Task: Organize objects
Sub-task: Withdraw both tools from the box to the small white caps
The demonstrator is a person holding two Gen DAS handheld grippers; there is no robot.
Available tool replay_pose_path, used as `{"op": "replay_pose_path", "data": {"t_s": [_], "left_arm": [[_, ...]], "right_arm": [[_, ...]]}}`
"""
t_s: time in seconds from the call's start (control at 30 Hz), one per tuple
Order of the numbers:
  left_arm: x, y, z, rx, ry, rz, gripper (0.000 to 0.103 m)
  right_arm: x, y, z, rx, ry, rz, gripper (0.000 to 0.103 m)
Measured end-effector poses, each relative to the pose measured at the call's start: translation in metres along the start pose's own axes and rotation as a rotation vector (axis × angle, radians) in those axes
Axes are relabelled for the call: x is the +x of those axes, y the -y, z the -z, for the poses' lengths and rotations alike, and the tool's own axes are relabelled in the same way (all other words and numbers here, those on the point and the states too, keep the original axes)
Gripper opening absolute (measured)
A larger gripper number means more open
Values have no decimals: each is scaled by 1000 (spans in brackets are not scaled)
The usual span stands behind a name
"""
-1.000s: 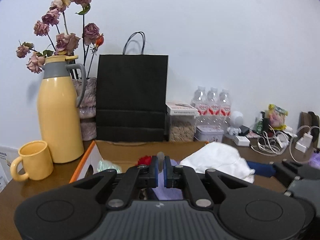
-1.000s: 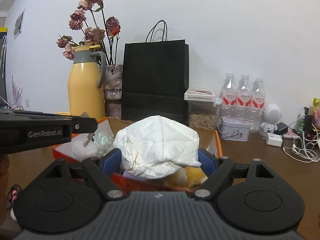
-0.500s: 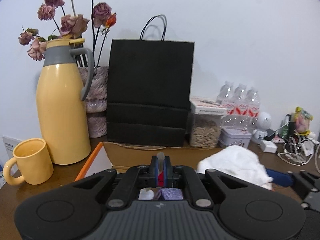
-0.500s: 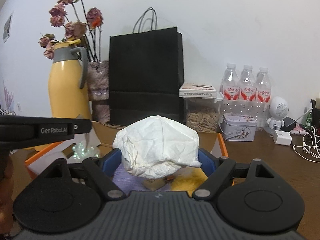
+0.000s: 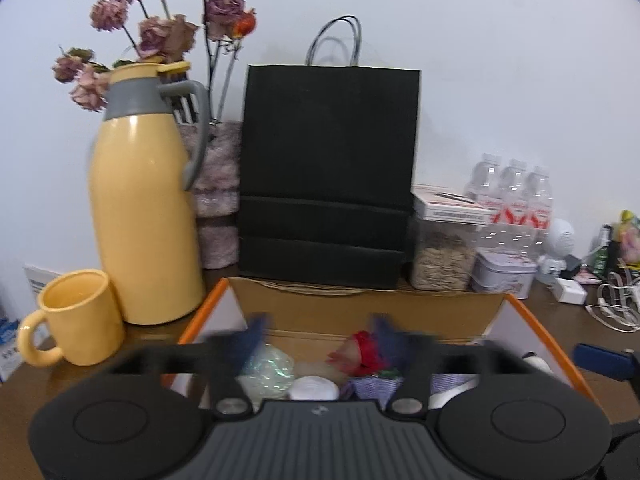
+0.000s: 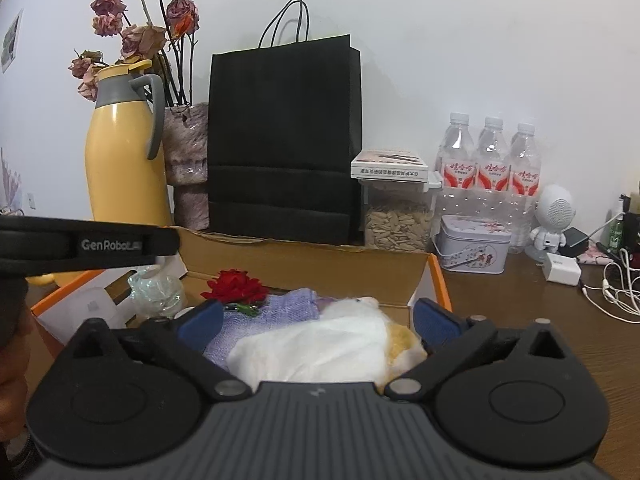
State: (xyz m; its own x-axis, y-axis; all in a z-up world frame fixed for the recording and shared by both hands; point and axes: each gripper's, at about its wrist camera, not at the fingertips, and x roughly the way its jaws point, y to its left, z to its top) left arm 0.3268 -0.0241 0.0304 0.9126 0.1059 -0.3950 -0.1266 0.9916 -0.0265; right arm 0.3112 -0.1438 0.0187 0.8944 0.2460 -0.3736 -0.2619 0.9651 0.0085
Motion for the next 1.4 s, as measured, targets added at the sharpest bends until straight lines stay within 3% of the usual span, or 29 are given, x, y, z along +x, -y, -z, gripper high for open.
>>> {"op": "replay_pose_path", "data": {"t_s": [0.03, 0.67, 1.1, 1.4], "left_arm": [[0, 0, 0, -2, 8, -12, 103], [-9, -4, 5, -27, 23, -12, 103], [-62, -14, 28, -23, 111, 34, 103], [-85, -17, 59, -10, 58, 48, 103]], "right_arm": [[1, 0, 0, 2, -3, 1, 103], [-3, 4, 2, -1, -1, 15, 103], [-58, 2, 21, -58, 56, 39, 103], [-85, 2, 49, -72, -1, 27, 103]]}}
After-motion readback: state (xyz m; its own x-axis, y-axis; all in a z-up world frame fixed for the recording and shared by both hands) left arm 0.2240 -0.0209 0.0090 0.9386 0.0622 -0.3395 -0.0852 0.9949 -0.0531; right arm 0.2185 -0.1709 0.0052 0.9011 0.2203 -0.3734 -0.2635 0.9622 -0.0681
